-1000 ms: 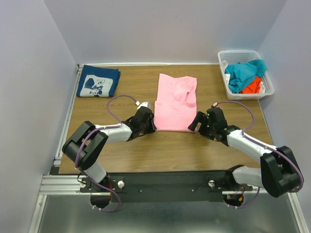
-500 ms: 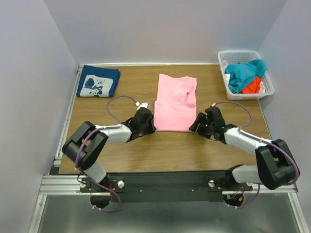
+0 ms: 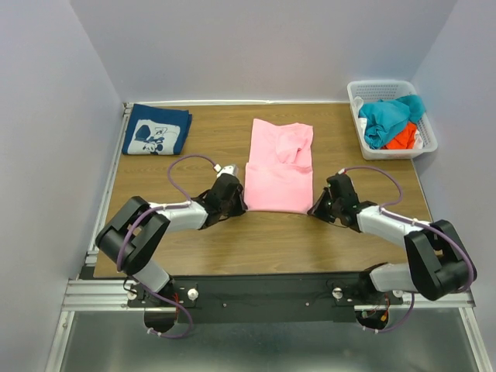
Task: Fold and stack the t-shirts
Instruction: Fold the tshirt
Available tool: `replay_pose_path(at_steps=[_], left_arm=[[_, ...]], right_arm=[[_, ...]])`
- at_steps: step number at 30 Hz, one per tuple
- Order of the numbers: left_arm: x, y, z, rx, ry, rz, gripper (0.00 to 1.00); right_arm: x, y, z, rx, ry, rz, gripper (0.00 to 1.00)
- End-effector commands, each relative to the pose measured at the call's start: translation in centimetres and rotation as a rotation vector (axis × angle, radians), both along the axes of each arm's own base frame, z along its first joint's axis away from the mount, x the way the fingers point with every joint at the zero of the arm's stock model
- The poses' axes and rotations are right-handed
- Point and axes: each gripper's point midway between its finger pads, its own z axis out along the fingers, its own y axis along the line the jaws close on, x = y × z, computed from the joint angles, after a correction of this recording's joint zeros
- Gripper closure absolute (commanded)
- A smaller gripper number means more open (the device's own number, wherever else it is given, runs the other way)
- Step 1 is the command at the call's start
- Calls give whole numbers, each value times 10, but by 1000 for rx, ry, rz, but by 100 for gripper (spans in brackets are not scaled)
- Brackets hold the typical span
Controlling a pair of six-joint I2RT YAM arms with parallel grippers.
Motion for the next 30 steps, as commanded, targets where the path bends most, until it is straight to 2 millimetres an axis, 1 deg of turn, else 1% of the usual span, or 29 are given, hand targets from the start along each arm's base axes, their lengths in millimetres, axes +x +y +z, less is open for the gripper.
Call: replay_pose_path(at_steps=[1, 3, 4, 5, 6, 7, 8, 9, 11, 12, 13, 14, 15, 16, 17, 18, 19, 20, 21, 24, 26, 29, 30], left_arm=[[-14, 12, -3, 20, 15, 2, 100], [-18, 15, 7, 1, -3, 5, 100], [-23, 20, 4, 6, 5, 8, 100], [-24, 21, 16, -14, -20, 10, 100], [-29, 25, 15, -12, -20, 11, 100], [-32, 27, 18, -13, -22, 13, 100], [-33, 28, 32, -32, -56, 7, 100], [-35, 30, 37, -37, -66, 3, 100], [-40, 36, 54, -49, -97, 5, 100], [-43, 41, 58, -36, -96, 13, 100], [-44, 44, 65, -39, -106, 23, 100], [-44, 48, 82, -59, -144, 39, 100], [-41, 55, 90, -57, -167, 81, 100], [-42, 60, 95, -57, -177, 99, 100], [-45, 65, 106, -62, -197, 113, 100], [-44, 69, 114, -69, -214, 133, 100], [-47, 74, 117, -61, -212, 141, 100], [-48, 75, 131, -88, -243, 144, 100], [-49, 76, 137, -98, -257, 147, 100], [-49, 81, 166, -141, -318, 168, 100], [-49, 83, 178, -160, -346, 177, 100], [-44, 86, 196, -181, -389, 211, 100], [-40, 88, 201, -185, -402, 231, 100]], right_arm=[[-26, -2, -8, 3, 53, 67, 99], [-34, 8, 1, 55, 47, 118, 99], [-40, 11, 8, 80, 34, 138, 99], [-48, 19, 13, 127, 42, 187, 99], [-55, 22, 15, 147, 52, 214, 99], [-59, 27, 22, 175, 35, 247, 99], [-63, 30, 25, 188, 30, 289, 99], [-72, 37, 29, 227, 46, 338, 99], [-82, 42, 36, 257, 55, 397, 99], [-92, 48, 42, 304, 77, 442, 99], [-97, 52, 47, 332, 80, 467, 99], [-101, 56, 54, 360, 78, 495, 99], [-111, 63, 67, 421, 76, 552, 99], [-113, 66, 76, 448, 60, 578, 99], [-117, 68, 84, 472, 61, 599, 99], [-124, 72, 98, 515, 44, 644, 99], [-128, 74, 105, 537, 47, 661, 99], [-131, 76, 116, 558, 35, 686, 99], [-137, 78, 125, 595, 37, 717, 99], [-145, 81, 148, 647, 16, 756, 99], [-146, 82, 159, 659, -11, 762, 99], [-139, 83, 173, 648, -58, 756, 99], [-134, 82, 175, 628, -82, 740, 99]])
